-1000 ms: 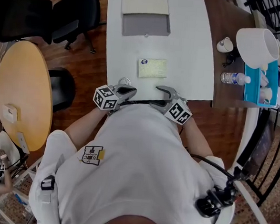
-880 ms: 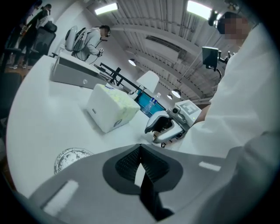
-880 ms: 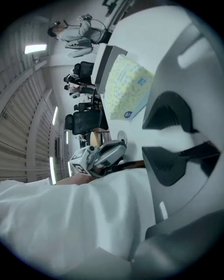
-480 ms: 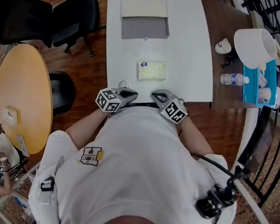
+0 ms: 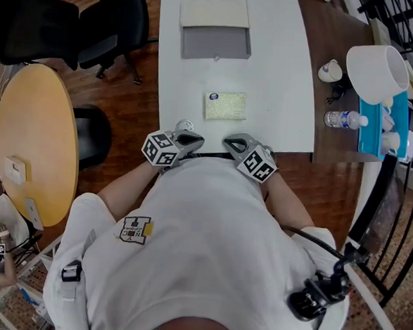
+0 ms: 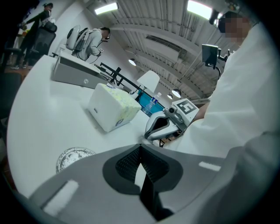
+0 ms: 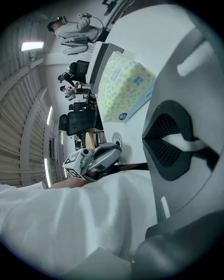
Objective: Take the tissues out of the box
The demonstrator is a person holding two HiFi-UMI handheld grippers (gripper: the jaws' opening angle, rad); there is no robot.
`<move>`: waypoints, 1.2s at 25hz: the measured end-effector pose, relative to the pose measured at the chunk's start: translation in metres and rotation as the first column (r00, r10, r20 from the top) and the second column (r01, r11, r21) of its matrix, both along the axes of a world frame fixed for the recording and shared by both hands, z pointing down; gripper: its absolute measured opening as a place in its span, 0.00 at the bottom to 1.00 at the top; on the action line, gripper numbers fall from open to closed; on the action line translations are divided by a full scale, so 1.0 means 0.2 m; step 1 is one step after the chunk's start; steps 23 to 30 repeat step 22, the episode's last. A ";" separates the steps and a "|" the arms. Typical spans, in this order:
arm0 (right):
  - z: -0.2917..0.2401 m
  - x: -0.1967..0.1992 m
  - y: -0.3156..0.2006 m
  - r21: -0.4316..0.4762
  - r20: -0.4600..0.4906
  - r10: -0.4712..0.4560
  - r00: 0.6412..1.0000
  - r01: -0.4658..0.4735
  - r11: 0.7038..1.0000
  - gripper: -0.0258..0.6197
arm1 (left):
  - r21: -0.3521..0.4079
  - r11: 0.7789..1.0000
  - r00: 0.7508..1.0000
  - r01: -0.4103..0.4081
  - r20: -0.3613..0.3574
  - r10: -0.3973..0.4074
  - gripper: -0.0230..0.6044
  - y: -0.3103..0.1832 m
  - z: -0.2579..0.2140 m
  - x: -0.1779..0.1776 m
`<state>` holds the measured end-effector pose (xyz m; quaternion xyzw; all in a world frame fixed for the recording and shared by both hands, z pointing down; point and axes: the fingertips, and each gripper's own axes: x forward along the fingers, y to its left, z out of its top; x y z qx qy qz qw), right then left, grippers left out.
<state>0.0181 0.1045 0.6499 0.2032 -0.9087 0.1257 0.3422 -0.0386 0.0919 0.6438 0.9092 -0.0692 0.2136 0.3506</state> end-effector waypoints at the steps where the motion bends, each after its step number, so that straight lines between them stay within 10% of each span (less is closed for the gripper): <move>1: 0.00 0.00 0.00 0.001 -0.002 -0.005 1.000 0.005 1.000 0.04 | 0.001 1.000 1.000 0.001 0.000 -0.001 0.04 0.00 0.00 0.00; 30: -0.01 -0.06 0.03 0.007 0.005 -0.040 0.999 0.040 0.999 0.04 | -0.003 1.000 1.000 0.004 -0.003 -0.004 0.04 0.02 0.00 -0.02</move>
